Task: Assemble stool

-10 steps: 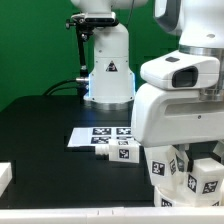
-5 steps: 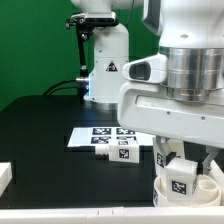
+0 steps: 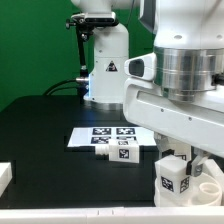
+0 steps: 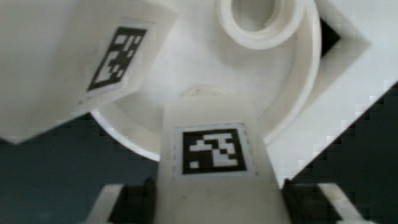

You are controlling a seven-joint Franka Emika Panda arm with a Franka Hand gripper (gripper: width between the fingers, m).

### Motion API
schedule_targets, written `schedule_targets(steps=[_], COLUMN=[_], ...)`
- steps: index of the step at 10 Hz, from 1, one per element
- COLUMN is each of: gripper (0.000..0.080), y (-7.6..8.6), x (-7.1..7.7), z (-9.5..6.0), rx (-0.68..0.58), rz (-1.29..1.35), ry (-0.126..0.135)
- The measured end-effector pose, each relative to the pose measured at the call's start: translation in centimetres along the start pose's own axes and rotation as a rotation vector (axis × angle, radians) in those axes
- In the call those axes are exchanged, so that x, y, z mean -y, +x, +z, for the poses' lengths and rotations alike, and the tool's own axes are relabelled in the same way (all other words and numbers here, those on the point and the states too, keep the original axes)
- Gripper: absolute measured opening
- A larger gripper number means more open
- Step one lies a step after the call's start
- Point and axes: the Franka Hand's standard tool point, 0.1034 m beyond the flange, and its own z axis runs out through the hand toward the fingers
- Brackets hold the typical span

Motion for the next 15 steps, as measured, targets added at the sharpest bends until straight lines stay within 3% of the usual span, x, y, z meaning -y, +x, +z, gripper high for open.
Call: schedule_targets(steps=[3, 6, 8, 9, 10, 11, 12, 15], gripper=[0.0335, 0.0335, 0.0566, 0.0623, 0.0623, 0.0644, 0.0648, 0.0649], y=[-0.1, -0.3, -0.4, -0.4, -0.3, -0.4, -0.7, -0.8], x=[-1.7, -2.0, -2.0, -2.0, -2.0, -2.9, -3.9, -4.0], z=[0.1, 0.1, 0.2, 0.2, -0.6, -1.7, -2.5, -2.4], rx=[-0.047, -0.047, -0.047, -0.047, -0.032, -0.002, 0.015, 0.018], rz=[0.479, 0.609, 0.6, 0.6, 0.577, 0.569, 0.561, 0.559], ry=[0.011, -0.003, -0.004, -0.004, 0.037, 0.074, 0.078, 0.066])
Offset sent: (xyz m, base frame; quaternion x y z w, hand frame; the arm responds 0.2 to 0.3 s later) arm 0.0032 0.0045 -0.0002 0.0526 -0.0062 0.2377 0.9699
